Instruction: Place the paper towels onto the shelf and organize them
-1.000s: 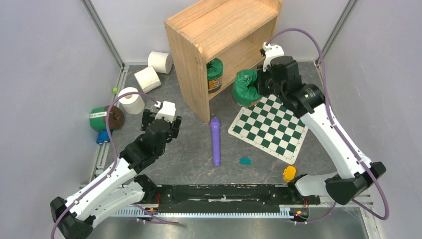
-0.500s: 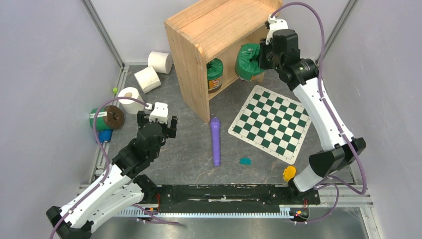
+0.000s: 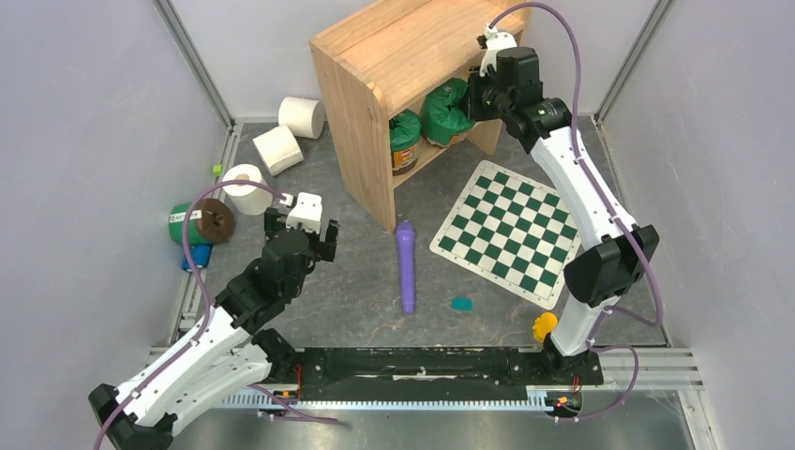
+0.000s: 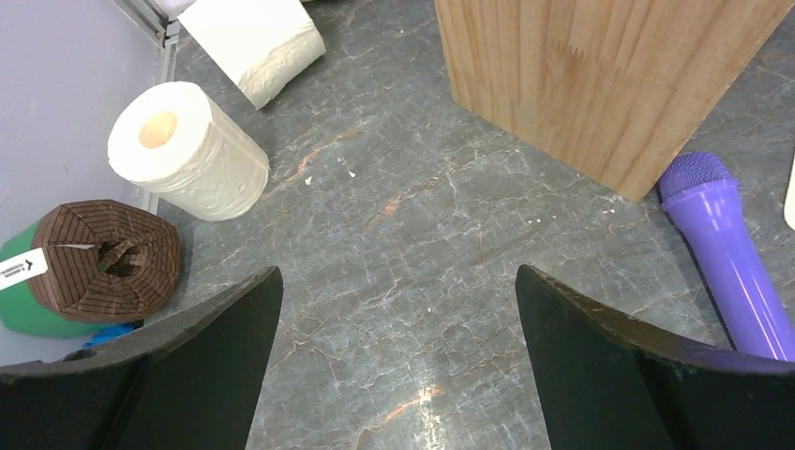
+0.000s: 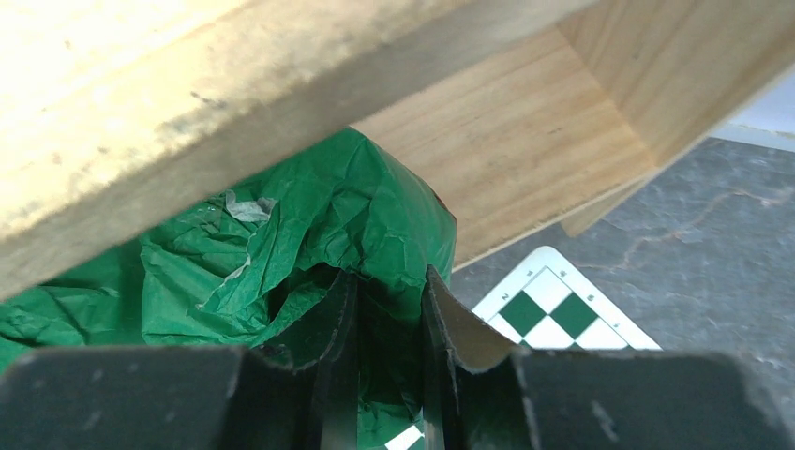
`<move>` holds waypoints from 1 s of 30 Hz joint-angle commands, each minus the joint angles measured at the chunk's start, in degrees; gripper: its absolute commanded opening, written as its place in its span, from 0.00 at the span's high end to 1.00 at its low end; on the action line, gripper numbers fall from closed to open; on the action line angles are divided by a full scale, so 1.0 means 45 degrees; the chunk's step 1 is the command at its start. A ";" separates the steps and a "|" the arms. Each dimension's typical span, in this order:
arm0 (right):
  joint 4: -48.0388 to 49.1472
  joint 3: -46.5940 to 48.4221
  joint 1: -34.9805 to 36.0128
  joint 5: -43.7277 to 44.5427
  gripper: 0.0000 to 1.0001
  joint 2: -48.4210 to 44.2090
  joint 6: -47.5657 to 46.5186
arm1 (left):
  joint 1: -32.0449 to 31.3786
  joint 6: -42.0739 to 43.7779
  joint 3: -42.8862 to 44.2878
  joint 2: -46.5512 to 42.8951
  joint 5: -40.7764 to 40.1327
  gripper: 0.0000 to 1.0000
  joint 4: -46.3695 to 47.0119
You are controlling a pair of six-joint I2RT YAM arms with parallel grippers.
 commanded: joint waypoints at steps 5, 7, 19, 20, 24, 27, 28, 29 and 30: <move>0.2101 0.0111 0.0080 -0.1979 0.85 0.0029 0.0840 | 0.0037 0.0211 -0.0096 0.0240 -0.0009 0.00 0.0497; 0.2141 -0.0043 0.0123 -0.2156 0.81 0.0073 0.0903 | 0.0037 0.0211 -0.0043 0.0368 0.0106 0.00 0.0490; 0.2016 -0.0595 0.0174 -0.1462 0.61 -0.0105 0.0661 | 0.0037 0.0582 -0.0064 0.0658 0.0282 0.00 0.0556; 0.2035 -0.0603 0.0169 -0.1507 0.59 -0.0072 0.0648 | 0.0037 0.0582 -0.0056 0.0685 0.0309 0.00 0.0558; 0.2246 -0.0639 0.0182 -0.1747 0.41 -0.0114 0.0637 | 0.0037 0.0581 -0.0047 0.0828 0.0404 0.00 0.0598; 0.2621 -0.0752 0.0163 -0.1727 0.34 -0.0365 0.0411 | 0.0037 0.0574 -0.0019 0.0921 0.0451 0.00 0.0597; 0.2725 -0.0790 0.0154 -0.1683 0.32 -0.0511 0.0327 | 0.0047 0.0587 -0.0020 0.0927 0.0454 0.00 0.0598; 0.2814 -0.0833 0.0153 -0.1582 0.30 -0.0632 0.0225 | 0.0038 0.0581 -0.0027 0.0962 0.0451 0.00 0.0614; 0.2889 -0.0883 0.0136 -0.1448 0.29 -0.0836 0.0088 | 0.0037 0.0592 -0.0028 0.0951 0.0451 0.00 0.0617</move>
